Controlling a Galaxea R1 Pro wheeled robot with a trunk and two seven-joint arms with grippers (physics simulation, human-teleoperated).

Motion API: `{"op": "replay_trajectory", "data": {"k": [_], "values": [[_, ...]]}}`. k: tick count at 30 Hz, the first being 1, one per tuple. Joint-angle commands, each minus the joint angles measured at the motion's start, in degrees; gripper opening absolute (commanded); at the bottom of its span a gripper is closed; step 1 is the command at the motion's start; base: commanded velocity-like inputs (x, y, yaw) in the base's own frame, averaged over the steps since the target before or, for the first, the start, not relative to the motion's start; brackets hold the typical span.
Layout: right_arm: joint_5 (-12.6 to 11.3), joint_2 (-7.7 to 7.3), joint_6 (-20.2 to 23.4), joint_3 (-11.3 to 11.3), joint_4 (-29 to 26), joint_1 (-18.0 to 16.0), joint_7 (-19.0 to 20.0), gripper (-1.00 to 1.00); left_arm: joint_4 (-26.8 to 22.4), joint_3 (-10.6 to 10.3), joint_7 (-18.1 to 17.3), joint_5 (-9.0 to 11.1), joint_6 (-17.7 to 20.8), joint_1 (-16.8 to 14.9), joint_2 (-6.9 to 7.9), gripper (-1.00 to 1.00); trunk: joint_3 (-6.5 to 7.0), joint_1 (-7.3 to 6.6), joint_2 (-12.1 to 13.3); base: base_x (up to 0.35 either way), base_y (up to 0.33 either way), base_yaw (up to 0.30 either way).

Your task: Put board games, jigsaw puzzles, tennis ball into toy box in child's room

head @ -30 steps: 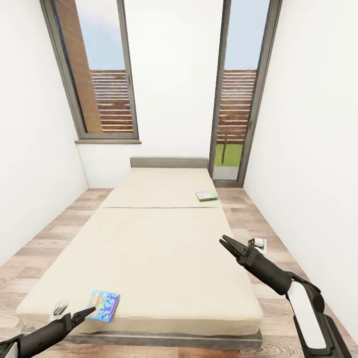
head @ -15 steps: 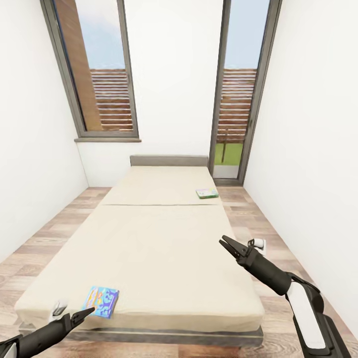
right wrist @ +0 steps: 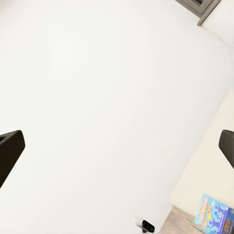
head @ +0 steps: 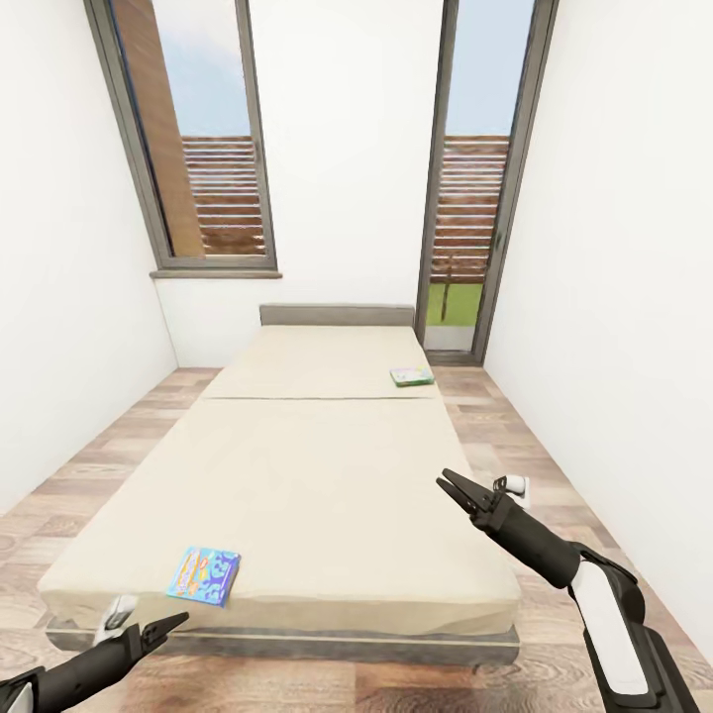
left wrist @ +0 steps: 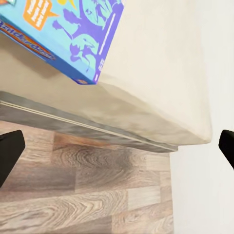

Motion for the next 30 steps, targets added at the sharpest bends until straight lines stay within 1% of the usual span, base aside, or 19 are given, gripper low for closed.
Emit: {"op": "replay_trajectory", "data": {"k": [1,7,9,11,13,14,16,17,18,19,20,21,23,25,30], "values": [[-0.1,0.01,0.3,0.0,0.0,0.0,0.1,1.0,0.0,0.2,-0.2,0.1,0.6,0.0,-0.01,1.0,-0.24,0.22,-0.4,-0.007,0.0,0.0],[-0.1,-0.01,0.2,0.0,0.0,-0.1,0.1,1.0,0.0,0.4,-0.6,0.3,1.2,-0.4,0.09,1.0,-1.32,1.54,-2.8,-0.002,0.0,0.0],[-0.1,-0.02,0.2,0.0,0.0,-0.1,0.1,1.0,0.0,0.6,-0.8,0.3,2.5,-0.5,0.33,1.0,-1.67,1.98,-3.6,0.0,0.0,0.0],[-0.1,-0.02,0.2,0.0,0.0,-0.1,0.1,1.0,0.0,1.4,-1.4,0.4,4.4,-0.7,1.04,1.0,-2.03,2.42,-4.5,0.0,0.0,0.0],[-0.1,-0.02,0.2,0.0,0.0,-0.1,0.1,1.0,-0.1,4.0,-3.2,0.4,6.8,-0.9,2.22,1.0,-2.39,2.86,-5.3,0.0,0.0,0.0],[-0.1,-0.02,0.2,0.0,0.0,-0.1,0.1,1.0,-0.1,4.8,-3.7,0.4,7.2,-0.9,2.44,1.0,-2.57,3.07,-5.7,0.0,0.0,0.0],[-0.1,-0.02,0.2,0.0,0.0,-0.1,0.1,1.0,-0.3,8.1,-5.7,0.3,8.2,-1.0,3.26,1.0,-2.93,3.51,-6.5,0.0,0.0,0.0],[-0.1,-0.02,0.2,0.0,0.0,-0.1,0.1,1.0,-0.3,8.9,-6.1,0.3,8.4,-1.0,3.49,1.0,-3.11,3.73,-6.9,0.0,0.0,0.0],[-0.1,-0.02,0.2,0.0,0.0,-0.1,0.1,1.0,-0.4,10.2,-6.8,0.4,8.6,-1.1,4.06,1.0,-3.29,3.95,-7.3,0.0,0.0,0.0],[-0.1,-0.02,0.2,0.0,0.0,-0.1,0.1,1.0,-0.5,10.9,-7.1,0.4,8.7,-1.1,4.4,1.0,-3.47,4.17,-7.7,0.0,0.0,0.0],[-0.1,0.0,0.2,0.0,0.0,-0.1,0.1,1.0,-0.5,12.0,-7.7,0.4,8.8,-1.1,5.07,1.0,-3.65,4.39,-8.1,0.0,0.0,0.0],[-0.1,0.0,0.2,0.0,0.0,-0.1,0.1,1.0,-0.5,12.5,-8.0,0.4,8.9,-1.1,5.34,1.0,-3.83,4.61,-8.5,0.0,0.0,0.0],[-0.1,0.0,0.2,0.0,0.0,-0.1,-0.2,1.0,-0.5,14.1,-8.9,0.4,9.0,-1.2,5.88,1.0,-4.19,5.05,-9.3,0.0,0.0,0.0],[-0.1,-0.01,0.2,0.0,0.0,-0.1,-0.6,1.0,-0.5,14.8,-9.2,0.4,9.0,-1.2,6.01,1.0,-4.55,5.49,-10.1,0.0,0.0,0.0],[-0.1,0.05,0.2,0.0,0.0,-0.1,-1.7,1.0,-0.5,15.5,-9.4,0.3,9.1,-1.2,6.02,1.0,-5.44,6.59,-12.1,0.0,0.0,0.0]]}}
